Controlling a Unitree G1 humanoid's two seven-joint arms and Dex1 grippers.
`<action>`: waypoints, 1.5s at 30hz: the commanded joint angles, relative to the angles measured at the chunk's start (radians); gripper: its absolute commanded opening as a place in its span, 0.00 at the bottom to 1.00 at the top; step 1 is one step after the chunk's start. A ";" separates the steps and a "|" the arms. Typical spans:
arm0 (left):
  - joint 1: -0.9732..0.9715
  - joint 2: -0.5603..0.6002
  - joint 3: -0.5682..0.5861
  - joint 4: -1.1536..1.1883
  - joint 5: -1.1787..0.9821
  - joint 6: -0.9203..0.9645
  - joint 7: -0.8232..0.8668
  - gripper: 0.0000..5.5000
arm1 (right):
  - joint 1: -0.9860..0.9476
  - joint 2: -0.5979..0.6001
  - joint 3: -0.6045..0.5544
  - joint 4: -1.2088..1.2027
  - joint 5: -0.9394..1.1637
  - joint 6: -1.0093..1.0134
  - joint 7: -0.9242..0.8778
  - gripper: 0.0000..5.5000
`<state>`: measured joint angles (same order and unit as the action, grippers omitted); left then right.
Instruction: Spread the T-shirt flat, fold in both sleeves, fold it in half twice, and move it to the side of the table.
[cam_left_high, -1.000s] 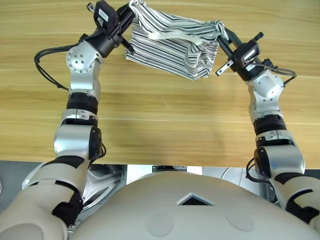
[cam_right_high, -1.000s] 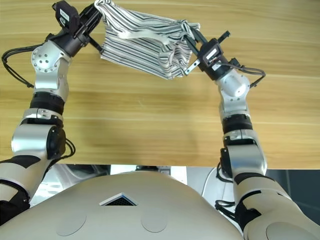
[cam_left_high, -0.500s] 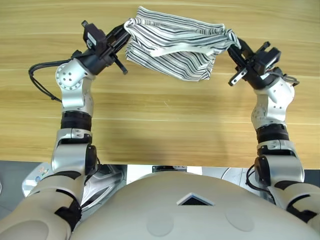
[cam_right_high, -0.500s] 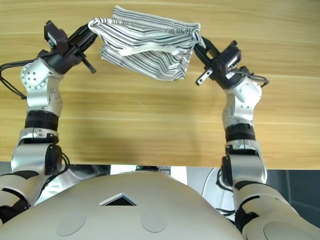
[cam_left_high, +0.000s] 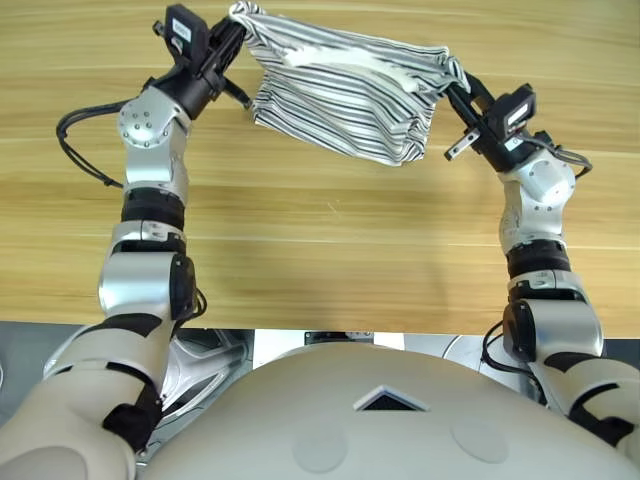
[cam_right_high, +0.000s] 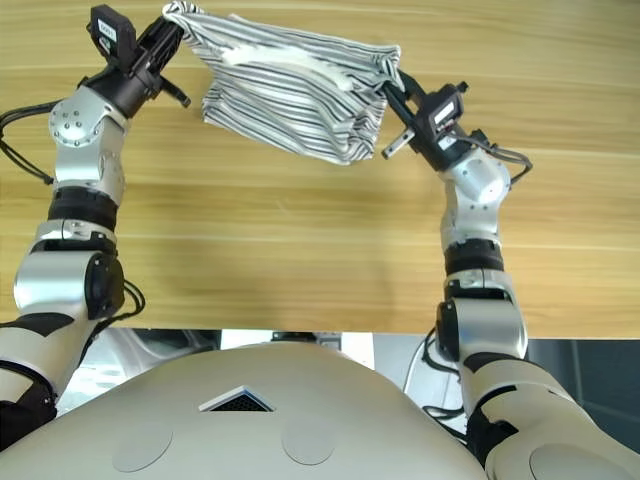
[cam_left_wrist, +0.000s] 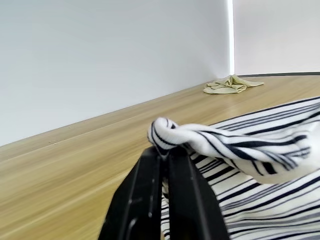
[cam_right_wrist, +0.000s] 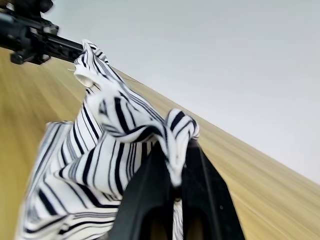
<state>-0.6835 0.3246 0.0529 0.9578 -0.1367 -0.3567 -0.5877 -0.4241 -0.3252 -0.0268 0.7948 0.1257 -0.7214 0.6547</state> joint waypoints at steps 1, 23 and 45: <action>-0.111 -0.032 -0.021 0.143 0.073 0.020 0.096 0.00 | -0.123 0.032 0.022 0.142 -0.104 0.031 -0.149 0.00; -0.299 -0.130 0.035 0.353 0.144 0.107 0.329 0.39 | -0.346 0.096 -0.027 0.456 -0.197 0.251 -0.555 0.42; 0.350 -0.192 0.112 -0.391 -0.028 0.019 0.345 0.59 | -0.452 0.406 0.041 0.406 -0.198 0.512 -0.714 0.58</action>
<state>-0.3858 0.1399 0.1647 0.6657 -0.1507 -0.3860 -0.2552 -0.8478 0.0893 0.0624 1.1314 -0.1083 -0.2572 -0.0438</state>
